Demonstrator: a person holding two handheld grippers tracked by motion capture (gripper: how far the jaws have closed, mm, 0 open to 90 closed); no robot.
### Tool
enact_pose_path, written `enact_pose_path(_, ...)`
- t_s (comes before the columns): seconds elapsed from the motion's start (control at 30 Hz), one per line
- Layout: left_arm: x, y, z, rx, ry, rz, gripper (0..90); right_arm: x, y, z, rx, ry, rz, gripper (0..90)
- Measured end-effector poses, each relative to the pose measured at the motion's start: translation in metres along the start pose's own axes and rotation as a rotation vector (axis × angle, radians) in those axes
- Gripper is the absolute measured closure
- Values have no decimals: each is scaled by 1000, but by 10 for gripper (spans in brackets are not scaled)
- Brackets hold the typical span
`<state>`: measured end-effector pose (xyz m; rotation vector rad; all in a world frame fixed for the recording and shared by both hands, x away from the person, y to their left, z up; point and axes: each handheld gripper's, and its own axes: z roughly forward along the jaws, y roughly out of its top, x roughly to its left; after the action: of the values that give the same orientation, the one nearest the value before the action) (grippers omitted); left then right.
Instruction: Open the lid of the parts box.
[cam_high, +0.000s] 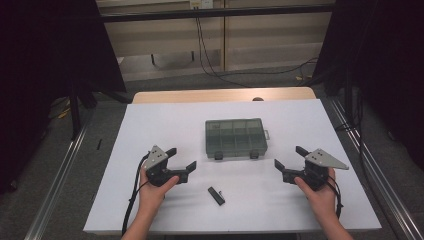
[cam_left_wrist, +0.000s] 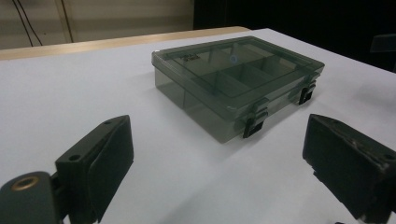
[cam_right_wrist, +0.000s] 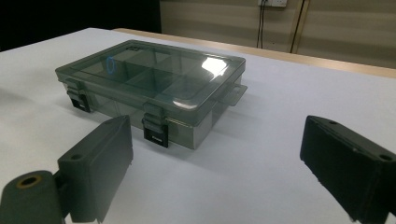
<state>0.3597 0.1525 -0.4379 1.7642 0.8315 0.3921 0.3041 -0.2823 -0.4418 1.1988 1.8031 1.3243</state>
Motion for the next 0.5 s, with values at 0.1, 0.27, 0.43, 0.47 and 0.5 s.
enact_pose_path(0.1,0,1,3,2,0,-2,110,0,1,3,11,3,9,90)
enact_pose_path(0.27,0,1,7,10,-2,-13,127,1,1,7,31,0,6,95)
enact_pose_path(0.43,-1,3,12,10,-6,-8,131,1,2,10,39,2,8,101)
enact_pose_path(0.47,-2,5,13,10,-4,-8,132,1,2,11,40,3,9,101)
enact_pose_path(0.5,-2,5,14,11,-6,-6,132,1,2,13,45,4,14,103)
